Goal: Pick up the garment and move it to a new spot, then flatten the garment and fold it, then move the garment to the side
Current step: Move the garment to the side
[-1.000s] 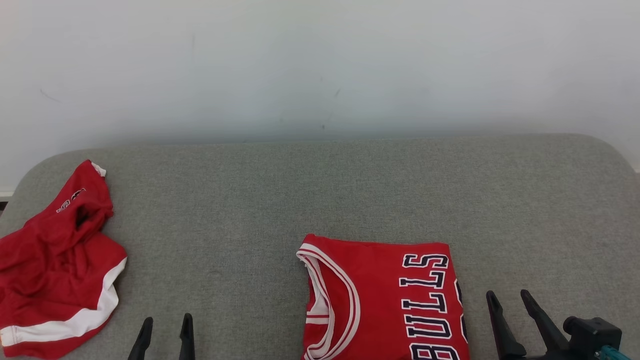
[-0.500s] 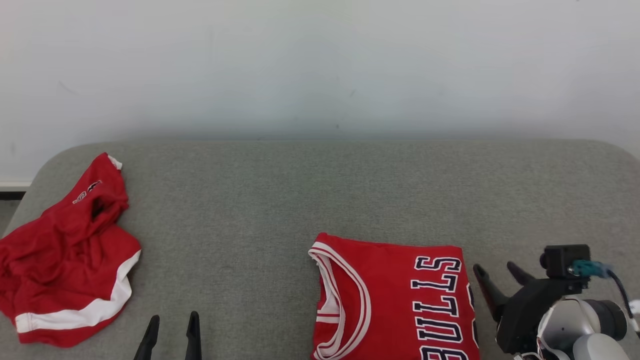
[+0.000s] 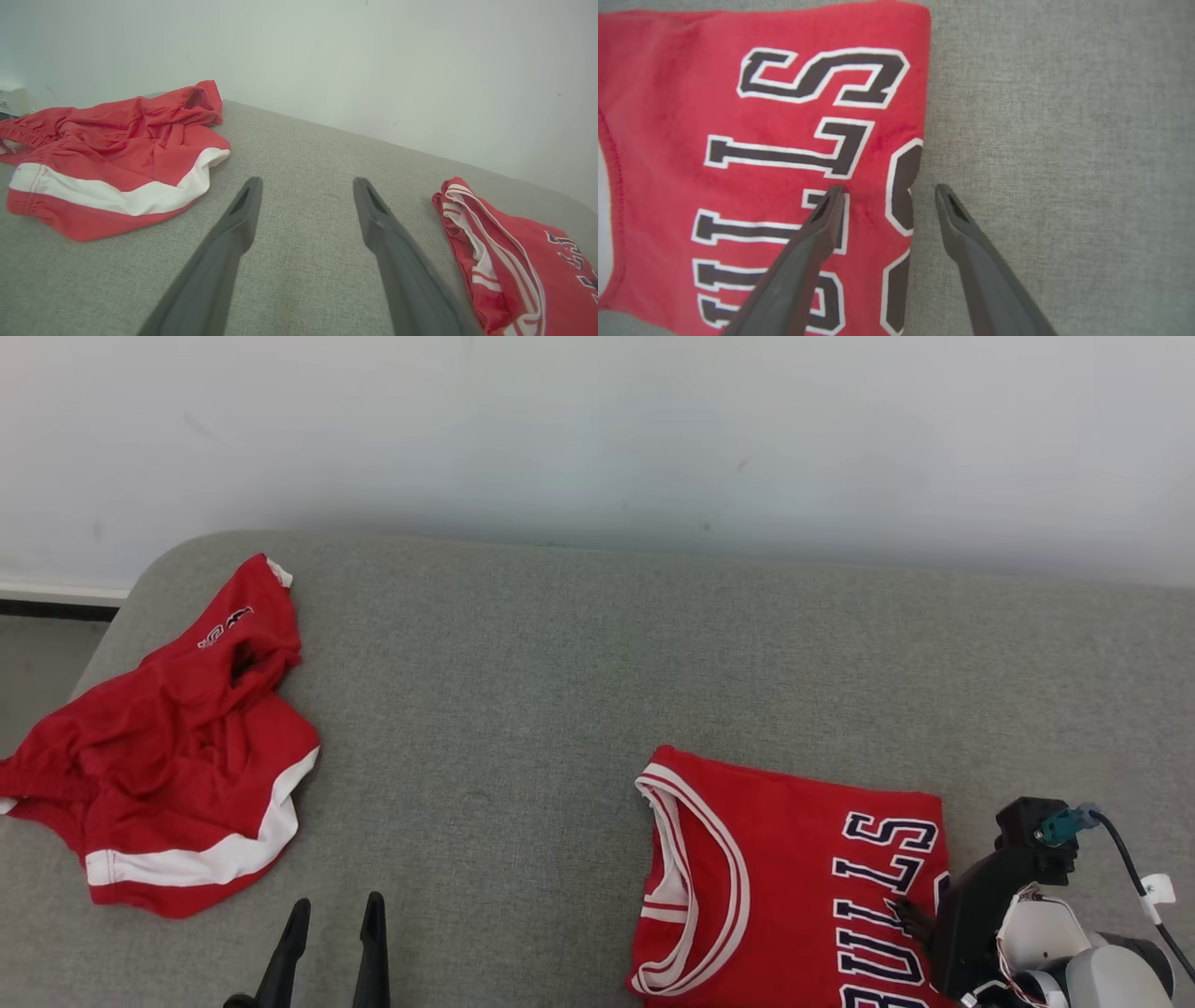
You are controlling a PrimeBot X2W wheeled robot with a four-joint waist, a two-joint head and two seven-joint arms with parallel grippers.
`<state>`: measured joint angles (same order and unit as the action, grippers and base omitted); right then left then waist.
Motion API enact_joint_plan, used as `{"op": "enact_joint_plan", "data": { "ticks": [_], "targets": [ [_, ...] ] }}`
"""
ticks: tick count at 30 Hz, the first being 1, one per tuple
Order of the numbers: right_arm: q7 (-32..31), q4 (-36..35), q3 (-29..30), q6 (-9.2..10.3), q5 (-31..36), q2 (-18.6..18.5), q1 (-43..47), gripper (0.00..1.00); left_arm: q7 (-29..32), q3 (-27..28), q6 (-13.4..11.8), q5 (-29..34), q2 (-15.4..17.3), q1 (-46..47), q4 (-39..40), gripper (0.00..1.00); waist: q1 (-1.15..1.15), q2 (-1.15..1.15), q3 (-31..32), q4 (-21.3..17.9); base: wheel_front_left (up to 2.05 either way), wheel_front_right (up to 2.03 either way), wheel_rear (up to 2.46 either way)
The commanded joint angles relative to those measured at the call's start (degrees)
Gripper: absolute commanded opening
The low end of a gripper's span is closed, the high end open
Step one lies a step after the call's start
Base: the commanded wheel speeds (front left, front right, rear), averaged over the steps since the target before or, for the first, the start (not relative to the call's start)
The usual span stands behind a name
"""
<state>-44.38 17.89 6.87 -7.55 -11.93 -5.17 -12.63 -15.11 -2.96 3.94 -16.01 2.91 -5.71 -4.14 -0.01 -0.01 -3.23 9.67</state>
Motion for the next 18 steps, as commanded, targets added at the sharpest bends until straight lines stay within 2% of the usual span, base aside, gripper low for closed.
{"op": "enact_joint_plan", "data": {
  "ticks": [1, 6, 7, 8, 9, 10, 15, 18],
  "targets": [
    [-0.2, 0.2, 0.5, 0.12, 0.5, 0.2, 0.2, 1.00, 0.0, -0.1, -0.3, -0.1, 0.0, 0.8, 0.2, 1.00, 0.01, 0.01, -1.4, 1.4, 0.00, 0.00, 0.00],
    [-3.8, 2.3, 0.9, 0.12, 2.7, 1.5, 0.8, 1.00, 0.0, 0.3, -0.1, -0.3, 0.0, 1.3, 0.0, 1.00, 0.01, 0.01, -2.3, 1.8, 0.00, 0.00, 0.00],
    [-4.3, 2.4, 0.6, 0.12, 3.0, 1.7, 0.7, 0.91, 0.0, 0.4, 0.0, -0.4, 0.0, 1.5, -0.1, 1.00, 0.01, 0.01, -2.5, 1.8, 0.00, 0.00, 0.00],
    [-4.8, 2.4, -0.1, 0.12, 3.2, 1.9, 0.6, 0.57, 0.0, 0.4, 0.0, -0.4, 0.0, 1.6, -0.1, 1.00, 0.01, 0.01, -2.6, 1.8, 0.00, 0.00, 0.00],
    [-4.9, 2.3, -0.6, 0.09, 3.3, 2.0, 0.5, 0.39, 0.0, 0.5, 0.0, -0.4, 0.0, 1.7, -0.1, 1.00, 0.01, 0.01, -2.7, 1.7, 0.00, 0.00, 0.00],
    [-5.1, 2.0, -1.4, 0.01, 3.4, 2.1, 0.4, 0.00, 0.0, 0.6, 0.0, -0.4, 0.0, 1.7, 0.0, 1.00, 0.01, 0.01, -2.8, 1.5, 0.00, 0.00, 0.00],
    [-4.0, 0.3, -5.7, 0.01, 3.1, -1.0, -1.3, 0.00, 0.0, 0.3, -0.1, 0.1, 0.0, 1.7, 1.0, 1.00, 0.01, 0.01, -3.1, -0.2, 0.00, 0.00, 0.00],
    [-3.3, -0.7, -9.4, 0.08, 2.6, -4.3, -3.4, 0.00, 0.0, 0.3, -0.3, 0.4, 0.0, 1.5, 1.8, 1.00, 0.01, 0.01, -3.8, -2.5, 0.00, 0.00, 0.00]
  ]
}}
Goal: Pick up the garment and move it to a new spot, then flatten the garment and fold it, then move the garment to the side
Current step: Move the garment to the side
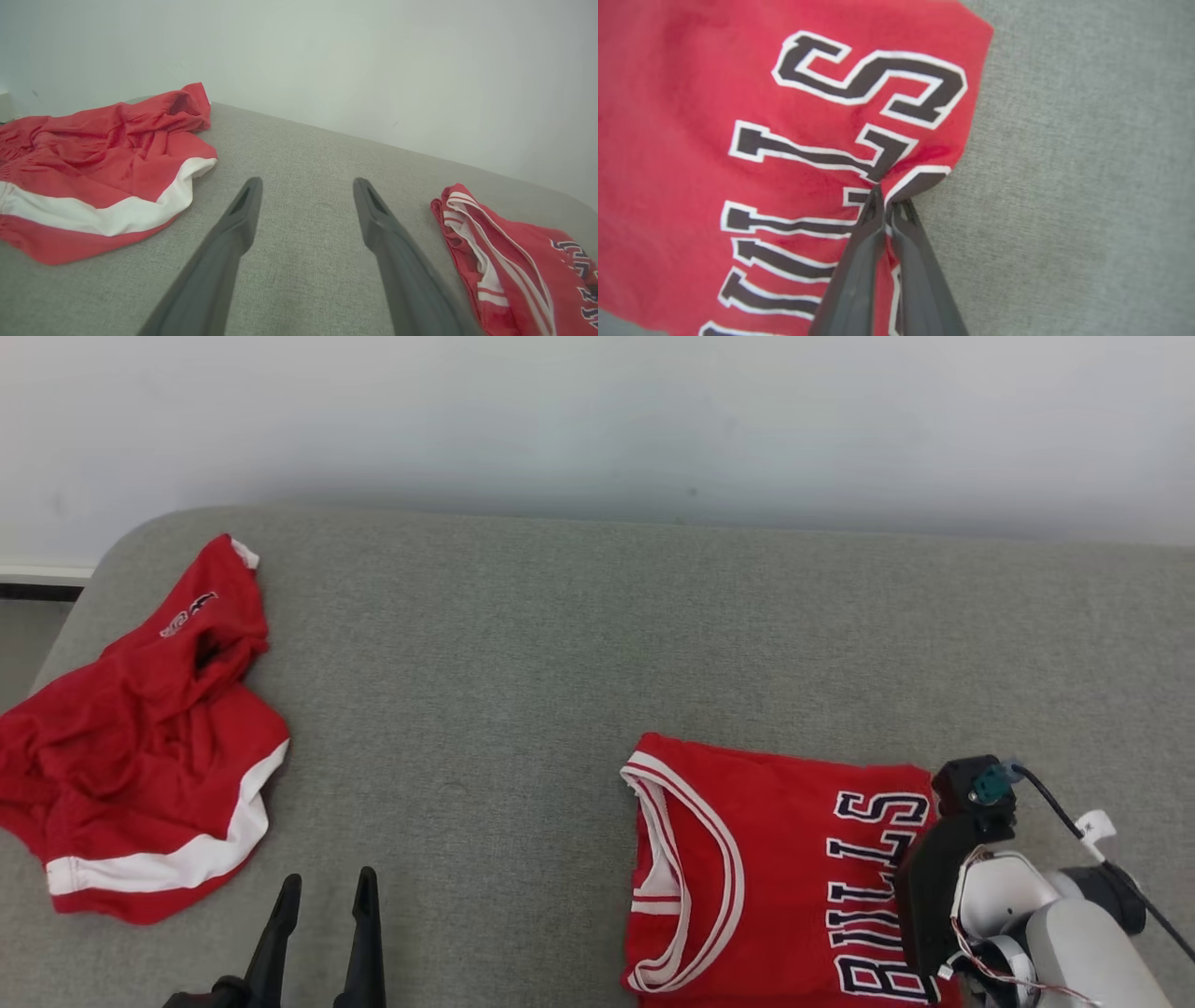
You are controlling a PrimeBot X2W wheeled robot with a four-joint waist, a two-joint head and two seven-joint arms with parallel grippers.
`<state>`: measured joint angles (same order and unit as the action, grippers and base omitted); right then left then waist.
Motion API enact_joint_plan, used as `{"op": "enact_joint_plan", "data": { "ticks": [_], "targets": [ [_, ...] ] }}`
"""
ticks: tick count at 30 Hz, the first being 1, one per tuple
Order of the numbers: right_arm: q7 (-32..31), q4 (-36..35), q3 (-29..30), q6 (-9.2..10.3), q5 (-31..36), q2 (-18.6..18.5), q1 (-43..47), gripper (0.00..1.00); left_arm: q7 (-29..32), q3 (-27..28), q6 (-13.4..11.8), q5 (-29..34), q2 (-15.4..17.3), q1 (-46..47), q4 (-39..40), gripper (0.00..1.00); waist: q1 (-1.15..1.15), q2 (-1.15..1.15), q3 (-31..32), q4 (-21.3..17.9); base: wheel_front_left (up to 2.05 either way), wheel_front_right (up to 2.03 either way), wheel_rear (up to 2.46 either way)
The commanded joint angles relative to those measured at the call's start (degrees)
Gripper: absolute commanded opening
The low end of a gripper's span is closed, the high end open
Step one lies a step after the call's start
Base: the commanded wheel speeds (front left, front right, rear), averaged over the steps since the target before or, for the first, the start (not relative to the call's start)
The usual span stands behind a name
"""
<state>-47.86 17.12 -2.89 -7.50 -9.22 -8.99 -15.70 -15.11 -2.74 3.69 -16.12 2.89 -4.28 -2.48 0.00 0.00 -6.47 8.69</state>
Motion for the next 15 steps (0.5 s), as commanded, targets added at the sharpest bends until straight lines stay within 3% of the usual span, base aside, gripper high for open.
{"op": "enact_joint_plan", "data": {
  "ticks": [1, 15],
  "targets": [
    [0.3, -0.2, -0.7, 0.06, -0.3, -1.6, -0.9, 0.00, 0.0, 0.0, 0.0, 0.7, 0.0, 0.4, 0.3, 1.00, 0.00, 0.00, -0.8, -2.2, 0.00, 0.00, 0.00],
    [7.9, 2.8, -16.9, 0.08, -2.4, -15.7, -14.5, 0.00, 0.0, 0.7, 1.4, 4.5, 0.0, 4.3, 3.3, 1.00, 0.00, 0.00, -6.5, -17.5, 0.00, 0.00, 0.00]
  ]
}}
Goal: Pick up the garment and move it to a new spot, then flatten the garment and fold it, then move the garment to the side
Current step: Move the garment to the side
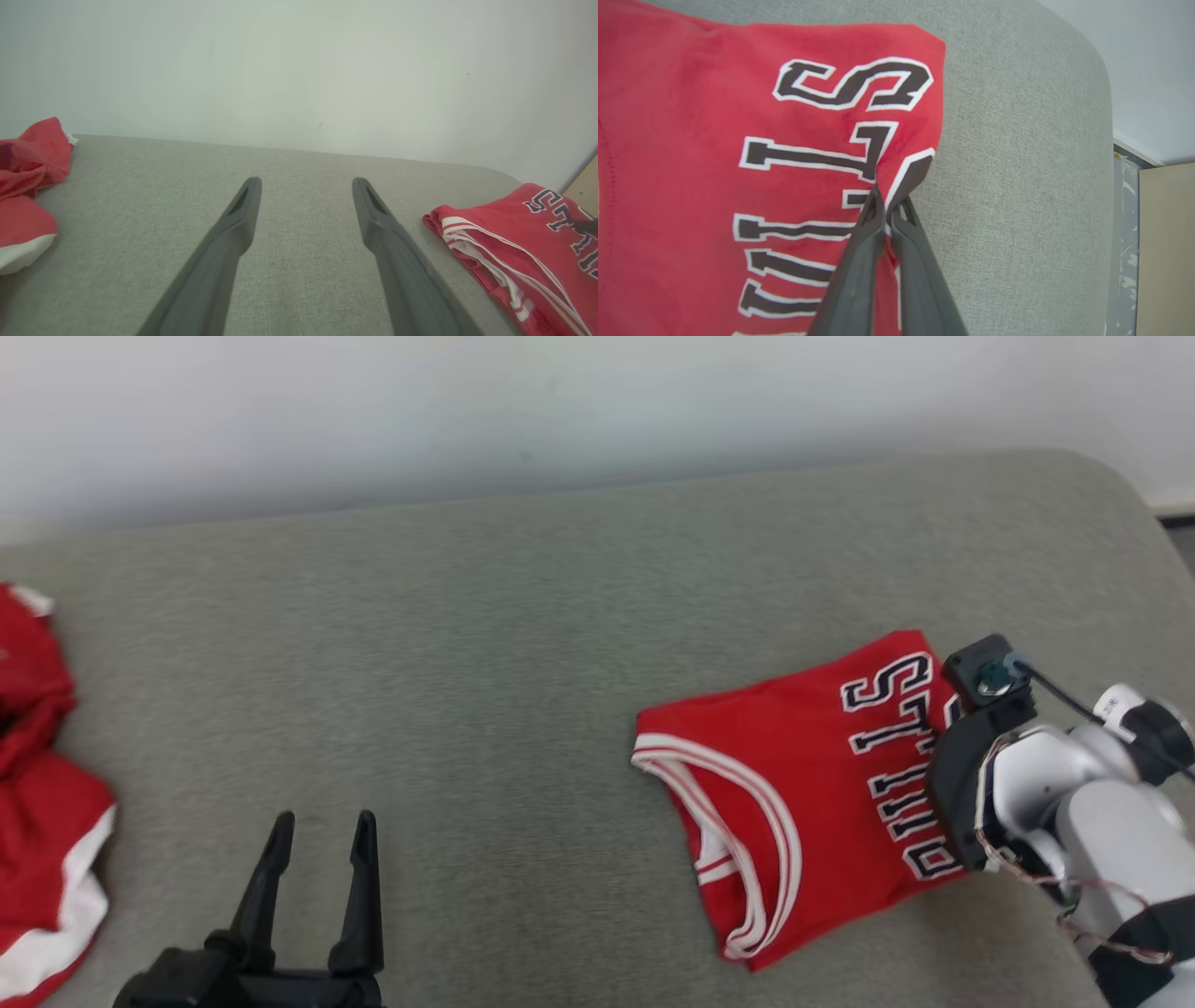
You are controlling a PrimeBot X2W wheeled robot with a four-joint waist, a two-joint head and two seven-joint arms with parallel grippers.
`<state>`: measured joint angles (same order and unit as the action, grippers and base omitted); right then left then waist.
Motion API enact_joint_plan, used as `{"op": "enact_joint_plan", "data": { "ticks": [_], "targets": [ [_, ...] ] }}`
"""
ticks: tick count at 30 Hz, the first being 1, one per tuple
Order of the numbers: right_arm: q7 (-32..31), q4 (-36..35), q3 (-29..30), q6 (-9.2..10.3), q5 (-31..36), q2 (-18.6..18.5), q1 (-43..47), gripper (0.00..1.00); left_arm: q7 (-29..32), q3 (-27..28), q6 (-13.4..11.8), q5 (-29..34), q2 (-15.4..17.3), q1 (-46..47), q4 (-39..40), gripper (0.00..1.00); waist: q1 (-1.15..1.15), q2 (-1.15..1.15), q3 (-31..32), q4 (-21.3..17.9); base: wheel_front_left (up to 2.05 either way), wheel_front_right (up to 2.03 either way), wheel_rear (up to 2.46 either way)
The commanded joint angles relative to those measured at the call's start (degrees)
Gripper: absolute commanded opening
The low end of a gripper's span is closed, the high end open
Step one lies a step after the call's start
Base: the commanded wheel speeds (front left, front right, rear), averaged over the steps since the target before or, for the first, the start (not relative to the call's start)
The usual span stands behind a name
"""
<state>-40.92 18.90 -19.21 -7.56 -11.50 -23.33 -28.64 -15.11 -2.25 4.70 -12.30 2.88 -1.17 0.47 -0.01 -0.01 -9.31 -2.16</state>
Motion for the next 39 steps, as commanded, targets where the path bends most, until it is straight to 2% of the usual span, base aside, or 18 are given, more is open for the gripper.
{"op": "enact_joint_plan", "data": {
  "ticks": [1, 6, 13, 20, 29, 35, 36, 37, 38, 39],
  "targets": [
    [1.7, 2.0, -1.4, 0.14, -0.4, -1.8, -2.8, 0.00, 0.0, 0.5, 0.6, 1.2, 0.0, 1.6, 0.6, 1.00, 0.01, 0.01, -4.2, -7.8, 0.00, 0.00, 0.00],
    [7.4, 8.5, -3.4, 0.13, -1.1, -4.2, -9.4, 0.00, 0.0, 1.2, 1.6, 3.2, 0.1, 3.7, 1.4, 1.00, 0.01, 0.01, -7.2, -12.6, 0.00, 0.00, 0.00],
    [14.4, 15.7, -2.4, 0.14, -0.8, -5.9, -15.2, 0.00, 0.0, 1.5, 2.4, 5.1, 0.6, 5.0, 2.3, 1.00, 0.01, 0.01, -10.4, -15.3, 0.00, 0.00, 0.00],
    [20.6, 22.8, 2.4, 0.14, 2.1, -7.5, -19.9, 0.00, 0.0, 0.5, 2.7, 6.6, 2.2, 6.1, 4.5, 1.00, 0.01, 0.01, -13.7, -15.8, 0.00, 0.00, 0.00],
    [27.7, 27.6, 6.4, 0.14, 8.0, -6.6, -22.2, 0.00, 0.0, -0.3, 2.7, 6.3, 3.6, 6.7, 6.3, 1.00, 0.01, 0.01, -15.7, -15.6, 0.00, 0.00, 0.00],
    [29.5, 31.2, 9.6, 0.14, 11.2, -5.6, -22.3, 0.00, 0.0, -0.9, 2.7, 6.0, 3.8, 6.0, 6.5, 1.00, 0.01, 0.01, -15.3, -14.8, 0.00, 0.00, 0.00],
    [29.7, 31.6, 10.1, 0.14, 11.8, -5.3, -22.3, 0.29, 0.0, -0.9, 2.7, 6.0, 3.7, 6.1, 6.6, 1.00, 0.01, 0.01, -15.2, -14.6, 0.00, 0.00, 0.00],
    [30.1, 31.9, 10.6, 0.14, 12.2, -5.1, -22.2, 0.74, 0.0, -0.7, 2.7, 6.0, 3.6, 6.3, 6.7, 1.00, 0.01, 0.01, -15.1, -14.4, 0.00, 0.00, 0.00],
    [30.4, 32.2, 11.2, 0.14, 12.6, -4.9, -22.1, 1.00, 0.0, -0.6, 2.7, 5.9, 3.5, 6.5, 6.8, 1.00, 0.01, 0.01, -15.0, -14.2, 0.00, 0.00, 0.00],
    [30.7, 32.4, 11.8, 0.14, 12.7, -4.5, -21.9, 1.00, 0.0, -0.5, 2.7, 5.8, 3.4, 6.6, 6.8, 1.00, 0.01, 0.01, -14.8, -14.0, 0.00, 0.00, 0.00]
  ]
}}
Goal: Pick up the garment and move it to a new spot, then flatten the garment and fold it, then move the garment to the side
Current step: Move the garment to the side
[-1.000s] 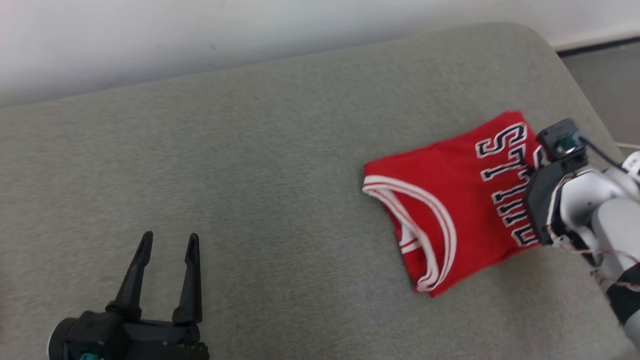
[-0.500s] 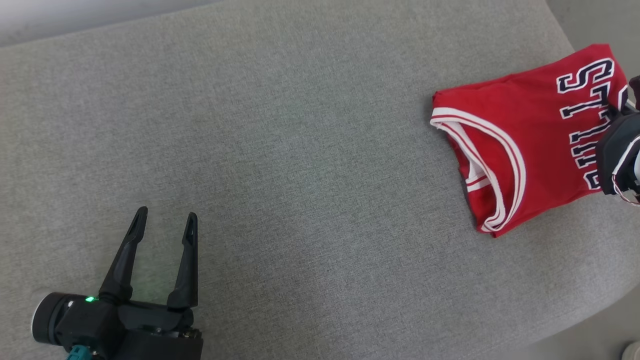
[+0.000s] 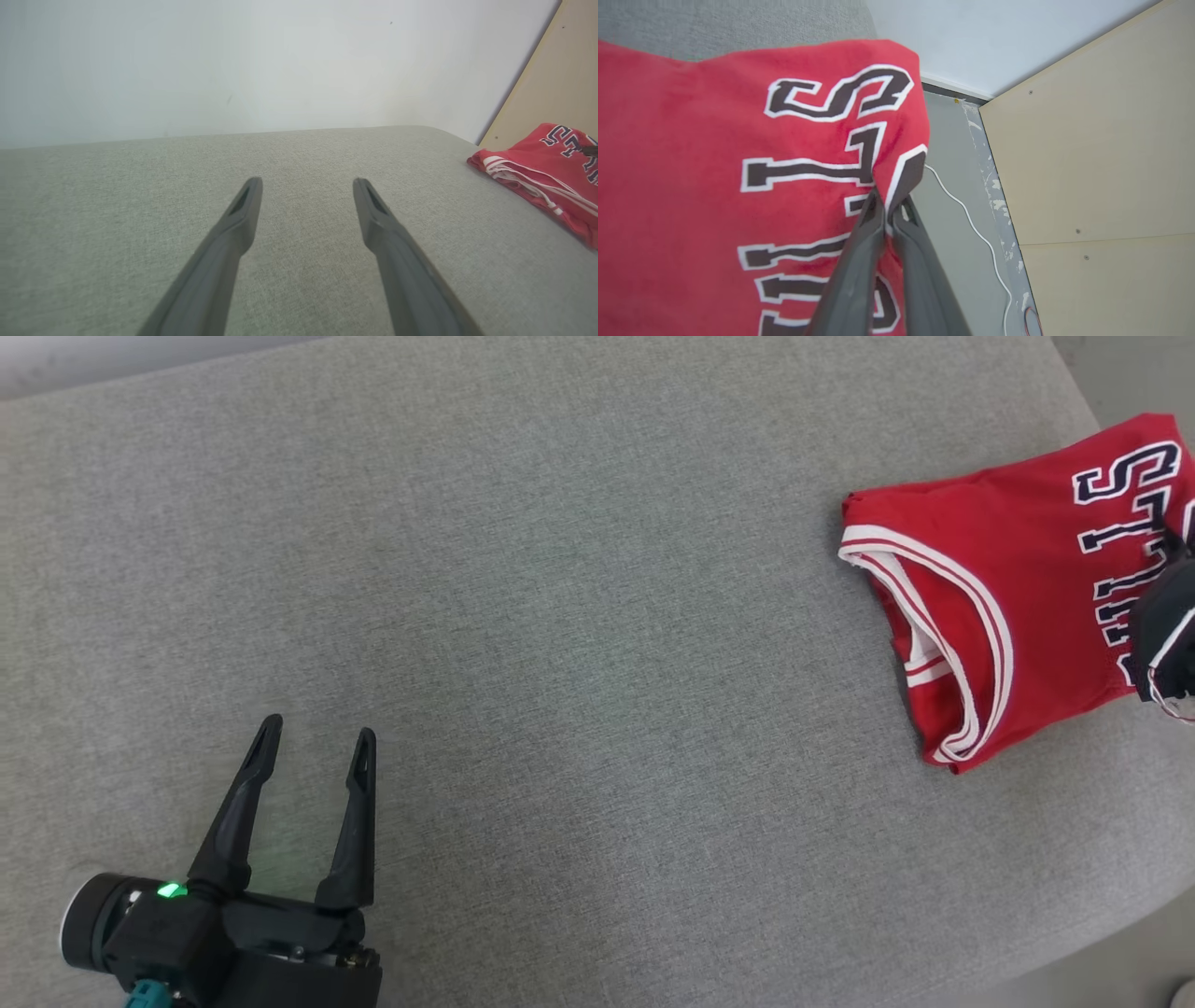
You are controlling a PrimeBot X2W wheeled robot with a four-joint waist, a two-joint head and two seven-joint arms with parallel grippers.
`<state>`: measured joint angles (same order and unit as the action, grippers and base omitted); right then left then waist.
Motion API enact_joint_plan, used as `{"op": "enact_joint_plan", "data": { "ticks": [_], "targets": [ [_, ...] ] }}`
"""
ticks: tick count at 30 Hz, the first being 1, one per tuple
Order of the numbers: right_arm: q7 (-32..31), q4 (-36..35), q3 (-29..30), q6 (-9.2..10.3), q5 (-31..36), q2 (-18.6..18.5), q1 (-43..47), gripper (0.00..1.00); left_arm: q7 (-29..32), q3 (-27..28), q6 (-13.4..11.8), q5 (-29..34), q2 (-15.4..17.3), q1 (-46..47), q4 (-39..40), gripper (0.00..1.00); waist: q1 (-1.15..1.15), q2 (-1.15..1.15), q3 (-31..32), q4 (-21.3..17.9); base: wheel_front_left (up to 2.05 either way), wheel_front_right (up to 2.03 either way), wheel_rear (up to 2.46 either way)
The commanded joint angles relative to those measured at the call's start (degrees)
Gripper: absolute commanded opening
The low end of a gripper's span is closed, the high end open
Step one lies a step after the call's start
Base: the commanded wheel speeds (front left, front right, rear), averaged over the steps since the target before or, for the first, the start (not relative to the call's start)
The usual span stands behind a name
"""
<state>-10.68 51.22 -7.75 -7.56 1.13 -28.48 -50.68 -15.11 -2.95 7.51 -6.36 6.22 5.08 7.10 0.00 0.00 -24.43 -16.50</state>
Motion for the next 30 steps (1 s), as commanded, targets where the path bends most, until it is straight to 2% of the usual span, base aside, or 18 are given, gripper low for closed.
{"op": "enact_joint_plan", "data": {
  "ticks": [1, 5, 14, 19, 23, 30],
  "targets": [
    [0.9, 0.4, 1.0, 0.14, 0.5, 0.7, 0.4, 1.00, 0.0, 0.2, -0.1, -0.1, -0.1, 0.4, 0.0, 1.00, 0.00, 0.00, 0.7, 0.5, 0.00, 0.00, 0.00],
    [3.8, 0.7, 2.2, 0.14, 0.8, 1.3, 1.6, 1.00, 0.0, 0.6, -0.1, -0.6, -0.9, 0.0, -0.5, 1.00, 0.00, 0.00, 2.7, 1.6, 0.00, 0.00, 0.00],
    [11.9, -2.1, 1.4, 0.14, -5.0, 3.9, 6.0, 1.00, 0.0, 2.1, -0.2, -1.8, -2.5, -2.2, -2.6, 1.00, 0.00, 0.00, 9.3, 5.9, 0.00, 0.00, 0.00],
    [16.5, -7.3, 2.1, 0.13, -12.0, 5.6, 11.0, 1.00, 0.0, 4.3, -0.4, -2.1, -3.0, -3.5, -6.1, 1.00, 0.00, 0.00, 12.9, 9.2, 0.00, 0.00, 0.00],
    [19.2, -14.0, 0.9, 0.13, -17.3, 8.6, 16.0, 1.00, 0.0, 6.6, -0.4, -2.0, -3.1, -4.2, -8.7, 1.00, 0.00, 0.00, 15.2, 10.8, 0.00, 0.00, 0.00],
    [23.5, -24.5, -1.0, 0.13, -19.3, 12.1, 26.6, 1.00, 0.0, 8.8, -0.4, -2.0, -3.3, -4.1, -11.6, 1.00, 0.00, 0.00, 19.5, 13.6, 0.00, 0.00, 0.00]
  ]
}}
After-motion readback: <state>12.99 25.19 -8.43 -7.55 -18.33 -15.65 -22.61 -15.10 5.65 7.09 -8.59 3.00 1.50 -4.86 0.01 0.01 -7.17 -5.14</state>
